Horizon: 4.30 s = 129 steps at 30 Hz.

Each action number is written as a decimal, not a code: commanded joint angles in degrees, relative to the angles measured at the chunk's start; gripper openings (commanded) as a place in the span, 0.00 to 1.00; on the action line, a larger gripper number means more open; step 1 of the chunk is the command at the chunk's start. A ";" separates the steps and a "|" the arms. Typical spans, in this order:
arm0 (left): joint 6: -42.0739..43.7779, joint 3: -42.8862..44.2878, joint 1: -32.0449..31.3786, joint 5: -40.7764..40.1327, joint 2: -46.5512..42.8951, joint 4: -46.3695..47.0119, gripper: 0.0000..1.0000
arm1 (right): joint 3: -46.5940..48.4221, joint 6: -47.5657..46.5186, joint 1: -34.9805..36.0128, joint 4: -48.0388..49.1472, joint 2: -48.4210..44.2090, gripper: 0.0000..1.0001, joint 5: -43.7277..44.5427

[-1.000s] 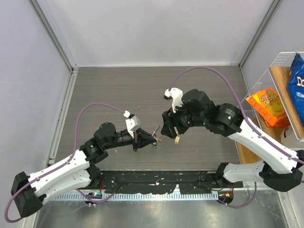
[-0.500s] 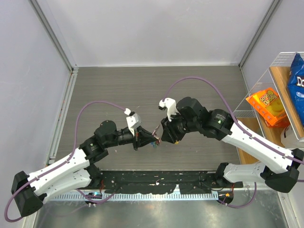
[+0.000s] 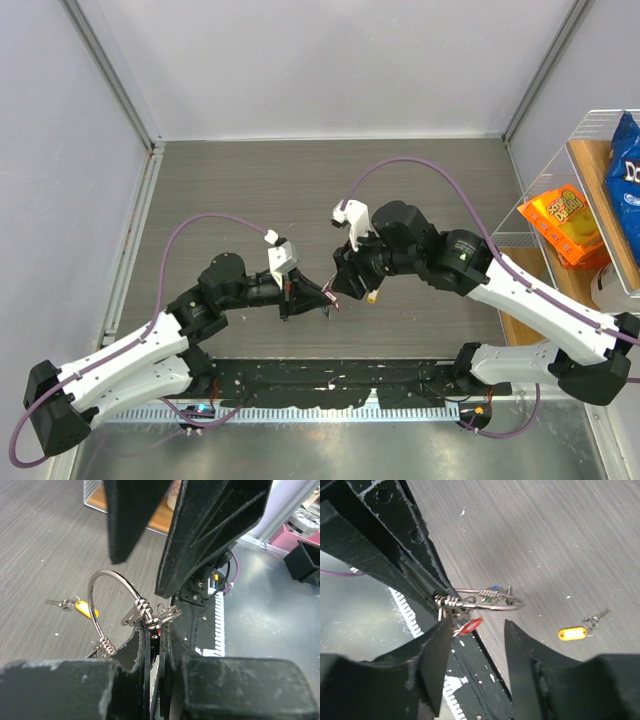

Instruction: Put the keys on the keyring

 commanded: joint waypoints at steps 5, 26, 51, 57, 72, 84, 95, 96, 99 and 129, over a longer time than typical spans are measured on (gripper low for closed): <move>0.91 6.70 0.05 14.19 -0.65 -2.62 0.00 | 5.04 -8.34 0.51 -1.52 -5.29 0.65 4.96; -6.20 9.26 -0.47 32.75 -0.82 1.94 0.00 | 6.80 -19.58 14.92 -5.39 -4.95 0.63 -7.17; -8.58 9.35 -1.53 38.03 -0.38 4.58 0.00 | 11.10 -22.31 16.33 -3.72 -0.91 0.57 -12.36; -8.40 8.99 -1.62 38.03 -0.56 4.58 0.00 | 12.60 -22.75 16.68 -3.64 0.49 0.58 -12.79; -7.70 8.64 -1.62 37.50 -1.17 3.88 0.00 | 13.48 -22.75 17.38 -3.02 1.38 0.46 -14.90; -7.35 8.64 -1.62 36.80 -1.61 3.70 0.00 | 13.39 -22.49 17.73 -2.14 1.90 0.40 -15.70; -7.52 8.20 -1.62 36.62 -2.05 4.05 0.00 | 13.74 -22.13 18.26 -1.79 2.43 0.19 -15.44; -7.52 8.12 -1.62 36.54 -2.23 3.96 0.00 | 13.57 -22.14 18.26 -1.79 2.34 0.14 -15.52; -7.44 7.94 -1.62 36.36 -2.67 3.96 0.00 | 13.39 -22.14 18.35 -1.70 1.55 0.12 -15.26; -6.29 14.71 -1.62 20.10 -3.46 -3.86 0.68 | 11.72 -18.09 18.35 -0.91 -1.26 0.06 -8.40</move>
